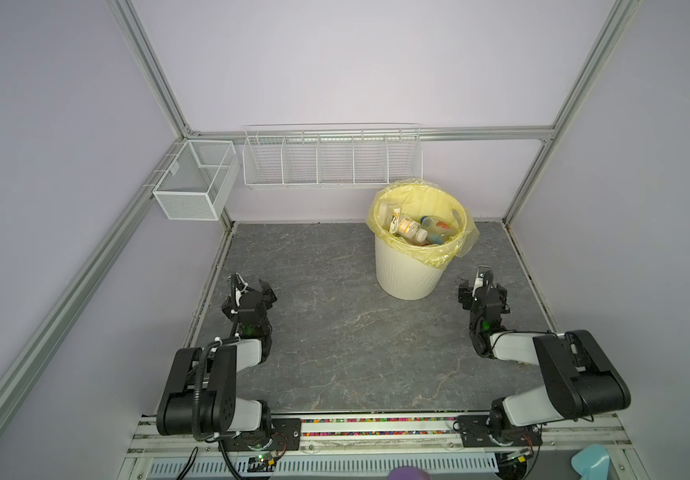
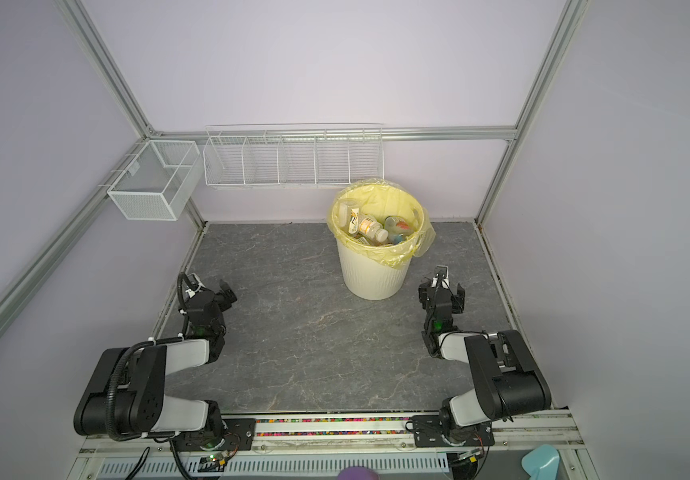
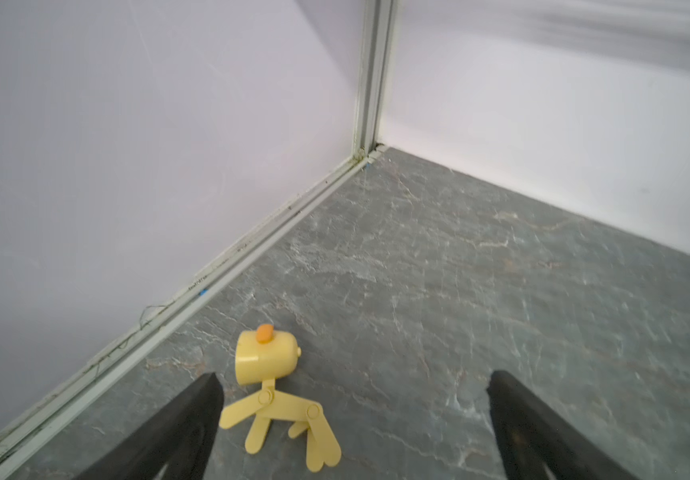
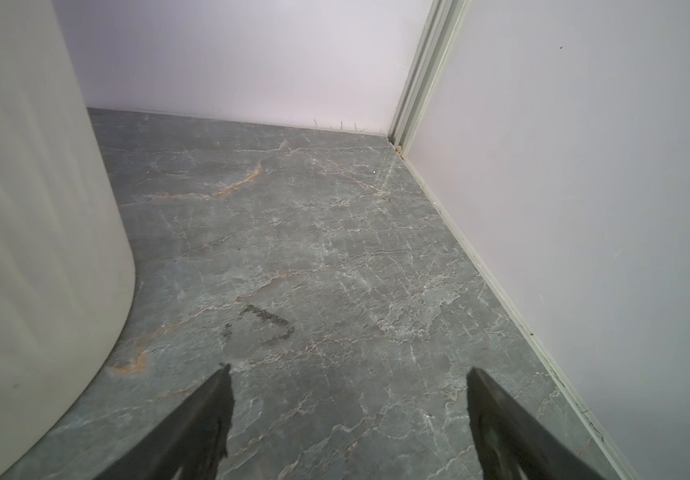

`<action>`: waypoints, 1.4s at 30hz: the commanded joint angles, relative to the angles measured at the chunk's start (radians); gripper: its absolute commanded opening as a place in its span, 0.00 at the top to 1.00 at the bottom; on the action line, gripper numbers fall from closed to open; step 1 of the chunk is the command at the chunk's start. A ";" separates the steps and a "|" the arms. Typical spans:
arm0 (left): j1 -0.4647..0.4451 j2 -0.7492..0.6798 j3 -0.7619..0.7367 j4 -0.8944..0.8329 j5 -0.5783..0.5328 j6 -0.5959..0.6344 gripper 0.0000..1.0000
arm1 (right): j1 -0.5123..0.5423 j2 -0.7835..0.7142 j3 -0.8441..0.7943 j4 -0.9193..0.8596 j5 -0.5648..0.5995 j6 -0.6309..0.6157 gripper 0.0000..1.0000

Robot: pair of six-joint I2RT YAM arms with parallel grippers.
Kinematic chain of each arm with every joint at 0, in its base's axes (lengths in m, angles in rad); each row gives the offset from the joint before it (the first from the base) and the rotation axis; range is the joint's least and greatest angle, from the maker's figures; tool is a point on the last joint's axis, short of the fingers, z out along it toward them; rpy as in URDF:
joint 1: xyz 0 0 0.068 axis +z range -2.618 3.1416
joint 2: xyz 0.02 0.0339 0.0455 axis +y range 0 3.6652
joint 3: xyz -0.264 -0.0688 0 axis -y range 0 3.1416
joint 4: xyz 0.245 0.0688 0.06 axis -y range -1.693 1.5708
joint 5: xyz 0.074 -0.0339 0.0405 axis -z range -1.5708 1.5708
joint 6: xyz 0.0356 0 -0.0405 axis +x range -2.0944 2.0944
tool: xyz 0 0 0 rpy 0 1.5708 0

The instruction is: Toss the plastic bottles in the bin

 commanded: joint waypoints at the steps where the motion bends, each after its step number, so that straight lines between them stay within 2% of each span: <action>1: 0.005 0.072 -0.001 0.161 0.099 0.063 0.00 | -0.010 0.006 0.017 0.010 -0.040 -0.023 0.11; 3: 0.005 0.112 -0.013 0.261 0.155 0.103 0.00 | -0.029 0.007 0.025 -0.012 -0.071 -0.007 0.11; 5: 0.005 0.072 0.030 0.109 0.161 0.093 0.01 | -0.064 0.006 0.042 -0.057 -0.139 0.020 0.11; 8: 0.005 0.085 0.072 0.047 0.195 0.117 0.01 | -0.139 0.019 0.047 -0.069 -0.332 0.054 0.11; 9: 0.005 0.097 0.061 0.086 0.197 0.119 0.01 | -0.164 0.035 0.016 -0.007 -0.438 0.041 0.11; 10: 0.005 0.110 0.051 0.132 0.196 0.123 0.01 | -0.171 0.077 -0.021 0.135 -0.494 0.022 0.11; 11: 0.005 0.106 0.052 0.121 0.197 0.122 0.01 | -0.174 0.076 -0.023 0.121 -0.533 0.013 0.11; 12: 0.005 0.099 0.058 0.095 0.198 0.120 0.01 | -0.181 0.043 0.005 0.004 -0.545 0.017 0.11; 13: 0.005 0.099 0.058 0.096 0.198 0.121 0.01 | -0.195 0.051 0.007 0.029 -0.566 0.026 0.12; 14: 0.005 0.105 0.055 0.113 0.197 0.121 0.01 | -0.198 0.066 -0.008 0.083 -0.569 0.031 0.12; 16: 0.005 0.105 0.055 0.113 0.198 0.121 0.01 | -0.198 0.048 0.009 0.011 -0.568 0.027 0.12; 18: 0.005 0.106 0.055 0.118 0.197 0.121 0.01 | -0.197 0.058 -0.002 0.055 -0.566 0.023 0.12; 35: 0.005 0.106 0.055 0.117 0.197 0.121 0.01 | -0.193 0.052 0.008 0.024 -0.557 0.025 0.12; 39: 0.005 0.106 0.055 0.117 0.196 0.121 0.01 | -0.165 0.050 0.011 0.016 -0.468 0.019 0.12; 42: 0.005 0.107 0.055 0.118 0.196 0.121 0.01 | -0.157 0.049 0.005 0.027 -0.452 0.017 0.12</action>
